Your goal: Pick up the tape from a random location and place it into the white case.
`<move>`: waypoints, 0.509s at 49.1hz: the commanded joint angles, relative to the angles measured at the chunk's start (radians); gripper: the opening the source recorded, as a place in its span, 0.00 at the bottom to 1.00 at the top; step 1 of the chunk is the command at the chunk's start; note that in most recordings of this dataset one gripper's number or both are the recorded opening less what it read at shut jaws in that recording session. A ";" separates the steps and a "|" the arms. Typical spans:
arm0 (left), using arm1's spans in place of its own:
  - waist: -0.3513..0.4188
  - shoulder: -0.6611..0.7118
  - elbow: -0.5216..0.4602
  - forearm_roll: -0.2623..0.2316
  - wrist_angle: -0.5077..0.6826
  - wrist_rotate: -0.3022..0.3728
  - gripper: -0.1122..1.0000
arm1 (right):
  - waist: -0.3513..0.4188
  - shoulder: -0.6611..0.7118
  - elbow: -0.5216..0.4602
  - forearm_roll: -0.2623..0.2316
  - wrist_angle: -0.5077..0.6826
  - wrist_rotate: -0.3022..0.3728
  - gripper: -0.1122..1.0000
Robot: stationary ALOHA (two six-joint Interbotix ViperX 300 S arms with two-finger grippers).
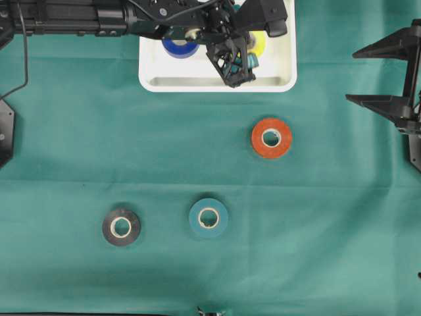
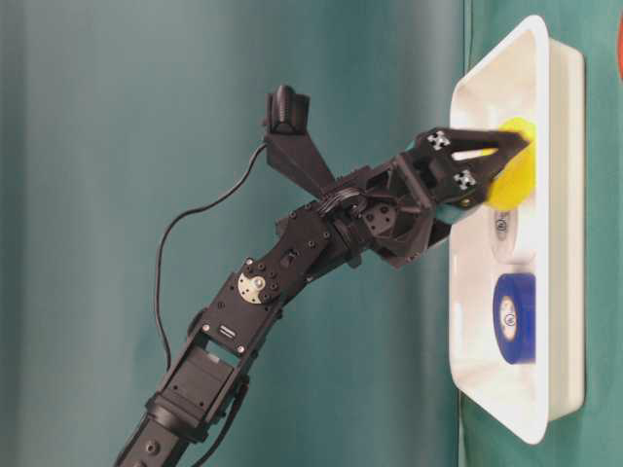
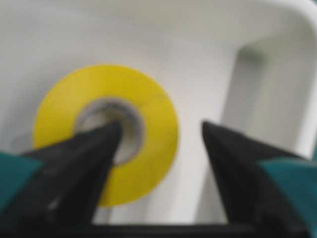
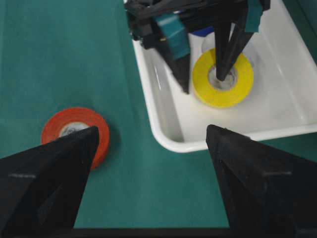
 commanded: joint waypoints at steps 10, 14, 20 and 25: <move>0.003 -0.023 -0.021 -0.002 0.000 -0.002 0.98 | -0.003 0.006 -0.011 -0.003 -0.006 0.000 0.86; 0.003 -0.023 -0.021 -0.002 0.002 -0.002 0.99 | -0.003 0.006 -0.011 -0.003 -0.006 0.000 0.86; 0.003 -0.031 -0.021 -0.002 0.006 -0.002 0.99 | -0.003 0.006 -0.012 -0.003 -0.006 -0.002 0.86; 0.003 -0.054 -0.021 -0.002 0.020 0.000 0.99 | -0.003 0.006 -0.011 -0.003 -0.006 0.000 0.86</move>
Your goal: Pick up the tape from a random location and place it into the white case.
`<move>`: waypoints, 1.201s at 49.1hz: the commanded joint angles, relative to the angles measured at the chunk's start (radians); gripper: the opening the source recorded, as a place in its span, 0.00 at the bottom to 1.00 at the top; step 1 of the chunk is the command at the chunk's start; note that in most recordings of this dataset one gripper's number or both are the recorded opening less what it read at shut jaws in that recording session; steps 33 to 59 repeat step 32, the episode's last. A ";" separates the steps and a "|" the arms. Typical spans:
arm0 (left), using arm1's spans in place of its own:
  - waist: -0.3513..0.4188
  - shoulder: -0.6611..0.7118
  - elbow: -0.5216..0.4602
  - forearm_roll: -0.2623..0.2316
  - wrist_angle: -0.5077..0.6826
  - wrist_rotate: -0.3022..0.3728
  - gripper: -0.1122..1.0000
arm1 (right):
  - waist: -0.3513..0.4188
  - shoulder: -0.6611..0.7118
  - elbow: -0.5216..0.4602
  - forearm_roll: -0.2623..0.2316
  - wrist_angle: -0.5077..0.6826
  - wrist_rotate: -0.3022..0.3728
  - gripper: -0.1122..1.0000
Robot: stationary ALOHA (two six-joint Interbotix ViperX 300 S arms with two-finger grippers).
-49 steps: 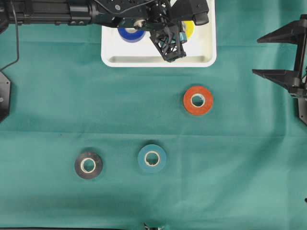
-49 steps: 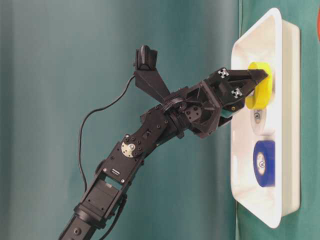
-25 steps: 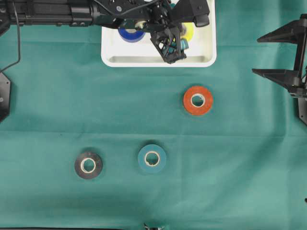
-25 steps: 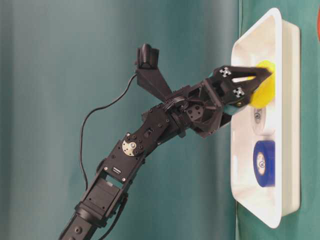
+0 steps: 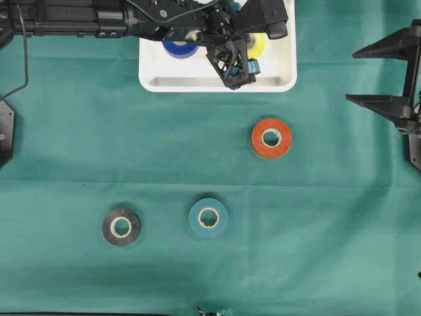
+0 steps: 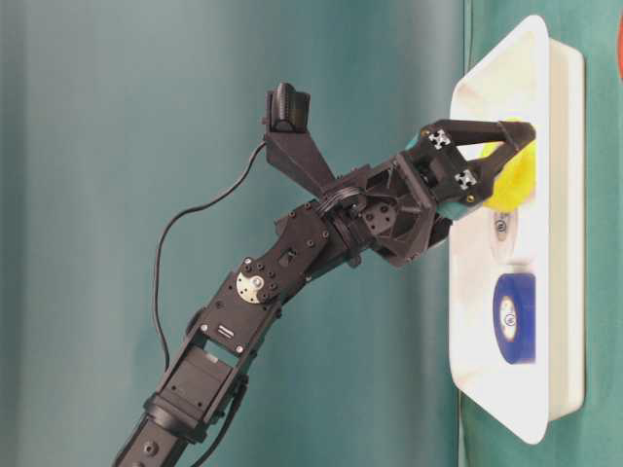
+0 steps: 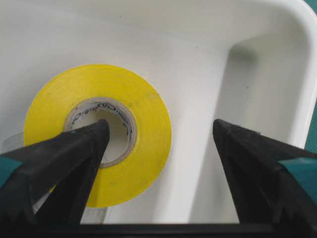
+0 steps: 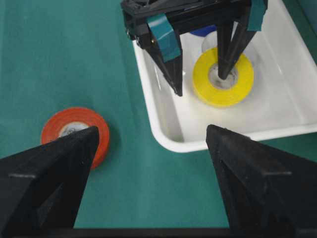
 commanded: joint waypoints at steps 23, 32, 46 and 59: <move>0.003 -0.244 -0.054 0.002 0.091 0.009 0.99 | -0.005 0.006 -0.014 -0.003 -0.006 -0.002 0.86; 0.005 -0.273 -0.106 0.003 0.155 0.032 0.99 | -0.006 0.006 -0.014 -0.003 -0.005 -0.002 0.86; 0.005 -0.273 -0.106 0.003 0.155 0.032 0.99 | -0.006 0.006 -0.014 -0.003 -0.005 -0.002 0.86; 0.005 -0.273 -0.106 0.003 0.155 0.032 0.99 | -0.006 0.006 -0.014 -0.003 -0.005 -0.002 0.86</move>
